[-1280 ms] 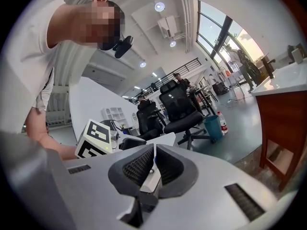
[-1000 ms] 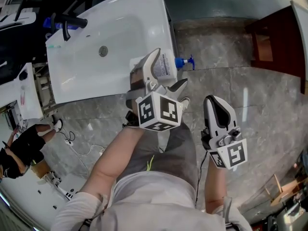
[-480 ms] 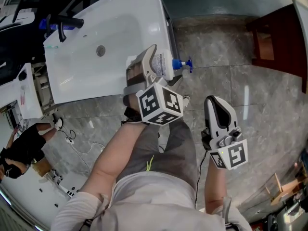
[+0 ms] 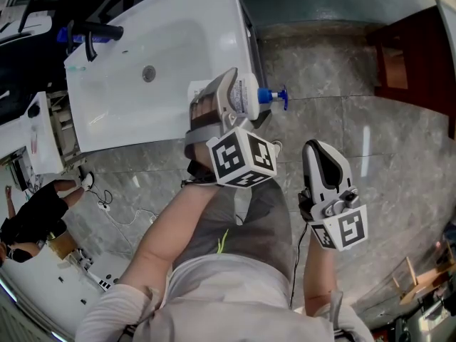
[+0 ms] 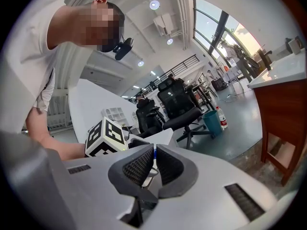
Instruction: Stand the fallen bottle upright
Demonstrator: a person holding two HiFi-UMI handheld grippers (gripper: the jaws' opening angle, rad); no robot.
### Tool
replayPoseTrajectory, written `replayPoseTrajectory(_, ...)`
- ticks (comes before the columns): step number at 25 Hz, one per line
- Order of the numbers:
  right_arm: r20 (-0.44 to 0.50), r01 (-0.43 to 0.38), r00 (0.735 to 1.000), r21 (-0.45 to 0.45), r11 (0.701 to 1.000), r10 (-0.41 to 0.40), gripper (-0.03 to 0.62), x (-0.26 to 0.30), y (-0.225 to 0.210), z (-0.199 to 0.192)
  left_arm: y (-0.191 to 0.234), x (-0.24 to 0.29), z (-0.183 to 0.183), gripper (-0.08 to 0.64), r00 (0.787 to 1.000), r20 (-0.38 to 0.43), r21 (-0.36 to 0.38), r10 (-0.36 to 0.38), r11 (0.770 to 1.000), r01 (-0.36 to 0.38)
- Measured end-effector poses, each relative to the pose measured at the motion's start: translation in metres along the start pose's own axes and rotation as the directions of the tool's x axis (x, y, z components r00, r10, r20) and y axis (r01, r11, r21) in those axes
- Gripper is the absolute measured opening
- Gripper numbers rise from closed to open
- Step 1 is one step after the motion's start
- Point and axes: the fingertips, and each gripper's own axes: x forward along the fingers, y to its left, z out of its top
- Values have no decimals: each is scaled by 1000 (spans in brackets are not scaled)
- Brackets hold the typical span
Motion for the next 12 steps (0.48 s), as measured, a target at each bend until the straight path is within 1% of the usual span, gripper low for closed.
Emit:
replayPoseTrajectory(4,0,-2,1000,-1,1000,2,41,1,1,2,1,0,0,538,1000,7,0,-11,1000,11)
replayPoseTrajectory(9,4,3,1000,-3,1000,-3,41,1,-2,3,7,-3,3,534,999,49,-44,-18,999,20)
replayPoseTrajectory(12,8,6,1000,0,1000,-6,41,1,-3,4,5,-4,5,532,998,58,-26,-16,1000,18)
